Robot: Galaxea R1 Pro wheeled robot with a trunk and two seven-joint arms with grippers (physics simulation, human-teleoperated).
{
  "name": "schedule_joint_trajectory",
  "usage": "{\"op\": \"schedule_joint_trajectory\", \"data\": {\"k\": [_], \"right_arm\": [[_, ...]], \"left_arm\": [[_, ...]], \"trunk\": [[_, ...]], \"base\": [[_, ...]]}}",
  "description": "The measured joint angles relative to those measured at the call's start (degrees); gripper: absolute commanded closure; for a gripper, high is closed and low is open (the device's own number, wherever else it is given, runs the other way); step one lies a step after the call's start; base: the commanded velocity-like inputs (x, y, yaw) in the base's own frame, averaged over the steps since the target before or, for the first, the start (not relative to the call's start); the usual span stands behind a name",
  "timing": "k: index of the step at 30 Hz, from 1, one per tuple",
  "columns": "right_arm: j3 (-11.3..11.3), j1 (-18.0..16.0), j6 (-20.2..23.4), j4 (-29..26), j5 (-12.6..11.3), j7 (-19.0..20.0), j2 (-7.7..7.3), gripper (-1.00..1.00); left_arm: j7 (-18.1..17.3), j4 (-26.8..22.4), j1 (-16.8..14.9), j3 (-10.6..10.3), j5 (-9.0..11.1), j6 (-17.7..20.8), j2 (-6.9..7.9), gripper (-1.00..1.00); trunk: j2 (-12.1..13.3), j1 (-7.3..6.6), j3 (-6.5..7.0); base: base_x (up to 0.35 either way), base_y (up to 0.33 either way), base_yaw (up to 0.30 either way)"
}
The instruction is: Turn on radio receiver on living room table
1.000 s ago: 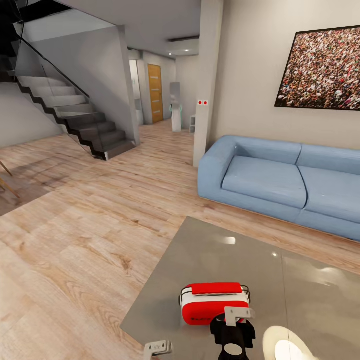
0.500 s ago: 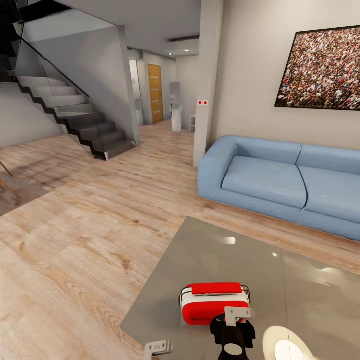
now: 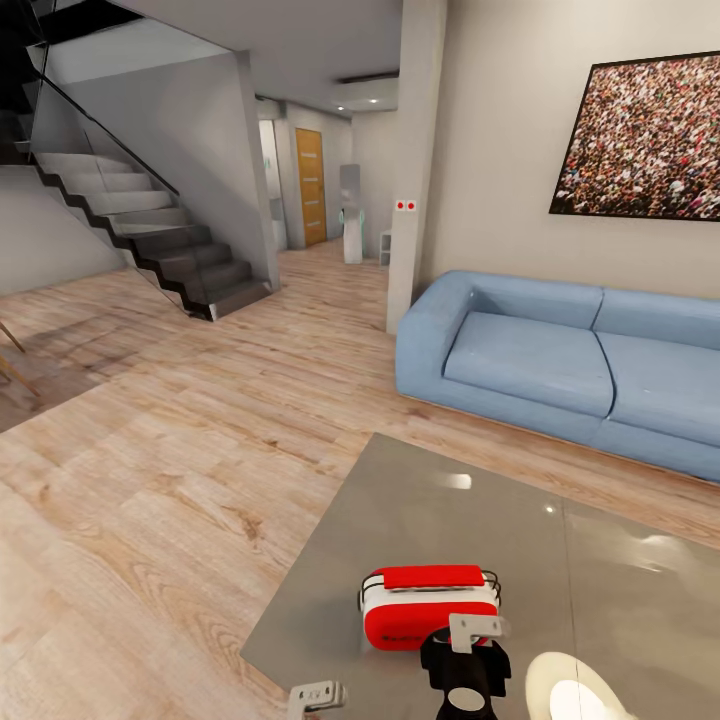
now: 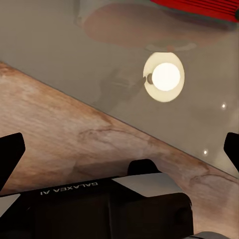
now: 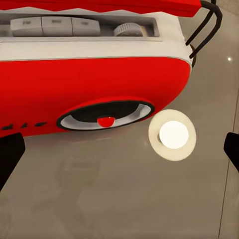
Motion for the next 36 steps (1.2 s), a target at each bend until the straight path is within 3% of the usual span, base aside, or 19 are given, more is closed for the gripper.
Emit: {"op": "schedule_joint_trajectory", "data": {"k": [6,14,36], "right_arm": [[0.0,0.0,0.0,-0.3,0.0,-0.1,-0.02,-1.00],[0.2,0.2,-0.2,-3.8,0.0,-0.4,-0.11,-1.00],[0.5,0.7,-0.3,-4.3,0.0,-0.4,-0.18,-1.00]], "left_arm": [[-0.1,0.0,0.0,-0.5,0.1,0.0,0.00,-1.00],[0.0,0.0,0.0,-3.5,0.0,0.1,0.00,-1.00],[0.1,-0.1,0.0,-3.6,0.1,0.1,0.00,-1.00]], "trunk": [[0.0,0.00,0.00],[0.0,0.00,0.00],[0.0,0.00,0.00]], "base": [[0.000,0.000,0.000],[0.000,0.000,0.000],[0.000,0.000,0.000]]}}
